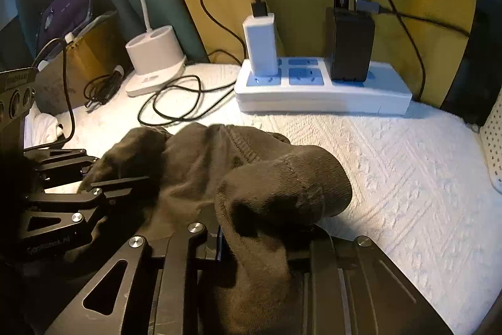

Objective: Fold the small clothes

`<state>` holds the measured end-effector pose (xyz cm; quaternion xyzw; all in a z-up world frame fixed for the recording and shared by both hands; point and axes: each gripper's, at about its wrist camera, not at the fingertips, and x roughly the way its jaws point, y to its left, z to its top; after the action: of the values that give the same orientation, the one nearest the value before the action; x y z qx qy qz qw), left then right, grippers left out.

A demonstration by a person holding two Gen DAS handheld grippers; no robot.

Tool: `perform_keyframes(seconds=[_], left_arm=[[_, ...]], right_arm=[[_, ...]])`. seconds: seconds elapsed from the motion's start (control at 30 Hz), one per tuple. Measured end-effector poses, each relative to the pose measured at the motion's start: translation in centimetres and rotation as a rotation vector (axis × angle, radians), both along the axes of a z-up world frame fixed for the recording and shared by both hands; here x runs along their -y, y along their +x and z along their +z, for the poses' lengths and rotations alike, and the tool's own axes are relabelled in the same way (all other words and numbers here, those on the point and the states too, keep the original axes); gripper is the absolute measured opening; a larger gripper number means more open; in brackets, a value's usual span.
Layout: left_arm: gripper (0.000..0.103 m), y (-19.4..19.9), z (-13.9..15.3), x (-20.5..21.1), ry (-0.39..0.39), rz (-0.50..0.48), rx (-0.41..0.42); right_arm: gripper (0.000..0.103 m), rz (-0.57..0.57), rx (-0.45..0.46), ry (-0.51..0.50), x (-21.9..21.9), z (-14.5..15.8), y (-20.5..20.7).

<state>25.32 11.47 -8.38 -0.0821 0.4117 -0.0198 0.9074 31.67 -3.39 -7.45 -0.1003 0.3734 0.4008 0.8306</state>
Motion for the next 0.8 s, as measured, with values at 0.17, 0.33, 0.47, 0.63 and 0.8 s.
perform_keyframes(seconds=[0.17, 0.33, 0.47, 0.63, 0.8], left_arm=[[0.016, -1.5, 2.1, 0.5, 0.008, 0.002, 0.062], [0.015, -3.7, 4.8, 1.1, 0.012, 0.013, 0.126], [0.015, -6.2, 7.2, 1.7, 0.015, 0.020, 0.187], [0.014, -9.2, 9.8, 2.5, 0.015, 0.027, 0.251], [0.013, -12.1, 11.9, 2.9, 0.012, 0.043, 0.318]], right_arm=[[0.023, 0.003, 0.048, 0.033, 1.1, 2.5, -1.8], [0.022, 0.000, 0.104, 0.072, 2.3, 5.4, -4.1], [0.022, 0.001, 0.151, 0.101, 3.5, 7.9, -6.6], [0.022, 0.004, 0.212, 0.135, 5.0, 10.7, -10.0], [0.022, 0.016, 0.275, 0.169, 6.2, 13.1, -13.4]])
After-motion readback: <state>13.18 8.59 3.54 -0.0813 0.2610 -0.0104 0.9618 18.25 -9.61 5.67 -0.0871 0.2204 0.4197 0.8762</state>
